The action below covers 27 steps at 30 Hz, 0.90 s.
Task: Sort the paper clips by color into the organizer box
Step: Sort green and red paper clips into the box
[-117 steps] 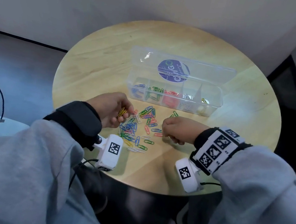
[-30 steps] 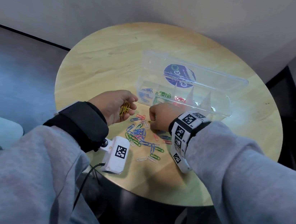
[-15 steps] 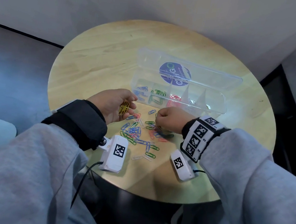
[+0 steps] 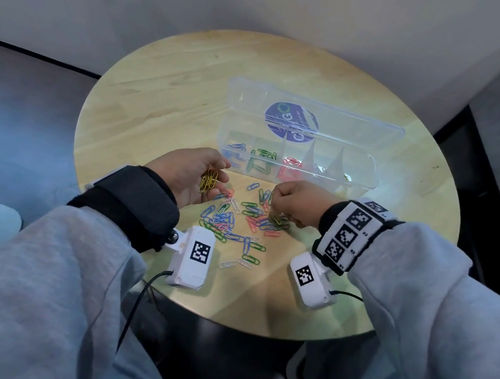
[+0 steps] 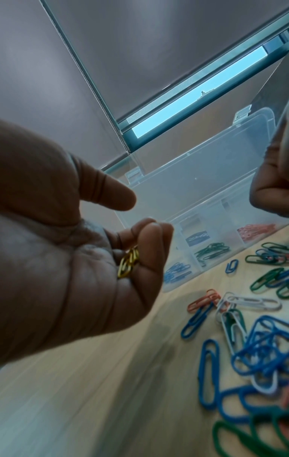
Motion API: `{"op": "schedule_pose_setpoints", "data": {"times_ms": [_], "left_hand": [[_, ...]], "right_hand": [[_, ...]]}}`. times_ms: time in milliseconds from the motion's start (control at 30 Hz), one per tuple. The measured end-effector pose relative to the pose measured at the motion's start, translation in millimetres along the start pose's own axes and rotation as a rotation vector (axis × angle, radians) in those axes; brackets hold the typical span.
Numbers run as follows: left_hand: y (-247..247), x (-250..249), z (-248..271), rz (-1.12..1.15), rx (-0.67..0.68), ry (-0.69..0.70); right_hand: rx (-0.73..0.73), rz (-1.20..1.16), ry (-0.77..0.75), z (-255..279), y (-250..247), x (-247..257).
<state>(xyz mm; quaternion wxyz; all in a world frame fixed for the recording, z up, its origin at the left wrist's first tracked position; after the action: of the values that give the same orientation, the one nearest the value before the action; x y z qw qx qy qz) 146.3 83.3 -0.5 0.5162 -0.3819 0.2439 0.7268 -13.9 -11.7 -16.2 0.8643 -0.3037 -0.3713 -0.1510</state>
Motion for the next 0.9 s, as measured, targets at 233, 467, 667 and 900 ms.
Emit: {"op": "schedule_pose_setpoints", "data": {"times_ms": [233,467,667,900], "left_hand": [[6,-1,2,0.033,0.031,0.006],[15,-1,-1,0.122,0.087,0.007],[36,-14,-1,0.212,0.185,0.012],[74,-45,-12,0.240,0.253,0.052]], "right_hand": [[0.041,-0.426,0.175,9,-5,-10],[0.044,-0.642,0.125,30,-23,-28],[0.053,-0.976,0.043,41,-56,-22],[-0.152,-1.214,-0.060,40,-111,-27]]}}
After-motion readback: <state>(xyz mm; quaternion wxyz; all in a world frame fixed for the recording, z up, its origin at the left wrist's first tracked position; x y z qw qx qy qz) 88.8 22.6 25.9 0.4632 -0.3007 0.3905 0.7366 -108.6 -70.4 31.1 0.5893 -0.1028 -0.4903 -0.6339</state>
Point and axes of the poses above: each hand's wrist, its own z-axis away from the middle knuckle, its own y-axis out of the palm, x = y × z, the point moved 2 cm from there along -z, towards the middle knuckle, and after that the axes turned 11 degrees about -z, right-handed, at the moved point
